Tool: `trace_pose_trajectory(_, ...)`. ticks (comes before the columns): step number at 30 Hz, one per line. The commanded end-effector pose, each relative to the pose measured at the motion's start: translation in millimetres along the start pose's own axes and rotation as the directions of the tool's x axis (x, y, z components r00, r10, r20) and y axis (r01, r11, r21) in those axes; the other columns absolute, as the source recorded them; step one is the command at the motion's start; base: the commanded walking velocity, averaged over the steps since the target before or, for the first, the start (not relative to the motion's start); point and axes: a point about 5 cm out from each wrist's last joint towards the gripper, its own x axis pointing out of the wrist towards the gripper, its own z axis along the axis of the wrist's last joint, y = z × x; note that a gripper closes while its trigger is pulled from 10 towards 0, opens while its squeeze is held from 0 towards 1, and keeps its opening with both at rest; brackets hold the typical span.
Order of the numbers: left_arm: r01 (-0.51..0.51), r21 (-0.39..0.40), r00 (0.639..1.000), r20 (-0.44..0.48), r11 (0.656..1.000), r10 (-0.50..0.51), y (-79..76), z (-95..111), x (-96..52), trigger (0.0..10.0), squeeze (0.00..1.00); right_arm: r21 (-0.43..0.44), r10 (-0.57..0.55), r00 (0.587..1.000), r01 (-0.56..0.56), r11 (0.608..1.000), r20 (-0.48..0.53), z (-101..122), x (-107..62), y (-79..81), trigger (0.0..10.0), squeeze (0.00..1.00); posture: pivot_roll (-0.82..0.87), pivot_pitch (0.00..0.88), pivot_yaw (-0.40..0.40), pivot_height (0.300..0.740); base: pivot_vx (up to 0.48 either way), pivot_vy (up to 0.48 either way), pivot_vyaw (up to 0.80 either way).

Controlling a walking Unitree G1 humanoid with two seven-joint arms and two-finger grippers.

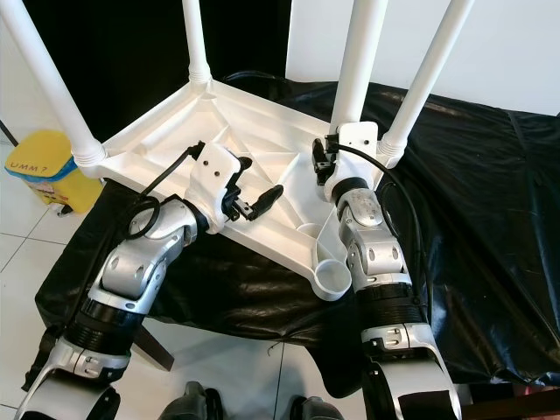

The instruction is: Building children table

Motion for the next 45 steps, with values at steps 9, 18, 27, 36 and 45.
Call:
trace_pose_trajectory(9,0.191,0.017,0.977,-0.102,0.981,-0.189,-29.7,-22.8,-10.6,10.0,0.0,-0.011,-0.017,1.0,0.017,1.0,0.013,1.6,-7.8,-6.5,10.0,0.0,0.05,0.116,-0.078,0.74,0.0,0.0,0.0)
trace_pose_trajectory(18,0.235,0.154,0.937,-0.298,0.96,-0.181,-35.6,-57.5,-5.3,10.0,0.0,-0.034,-0.06,0.998,0.06,0.998,0.016,2.5,-12.5,-17.8,10.0,0.0,0.0,0.115,-0.052,0.74,0.0,0.0,0.0)
trace_pose_trajectory(27,0.038,0.243,0.923,-0.381,0.969,0.059,-8.3,-64.3,20.7,10.0,0.0,-0.043,-0.098,0.995,0.099,0.994,0.011,1.5,-23.3,-24.8,10.0,0.0,-0.04,0.114,-0.023,0.74,0.0,0.0,0.0)
trace_pose_trajectory(36,-0.071,0.285,0.928,-0.333,0.956,0.169,17.5,-49.3,43.1,10.0,0.0,-0.031,-0.096,0.995,0.096,0.995,-0.014,-5.2,-39.6,-21.3,10.0,0.0,-0.08,0.109,-0.018,0.74,0.0,0.0,0.0)
trace_pose_trajectory(45,-0.068,0.226,0.964,-0.238,0.972,0.123,14.0,-43.2,40.2,10.0,0.0,-0.008,-0.074,0.996,0.074,0.997,-0.04,-12.8,-63.8,-17.4,10.0,0.0,-0.1,0.105,-0.012,0.74,0.0,0.0,0.0)
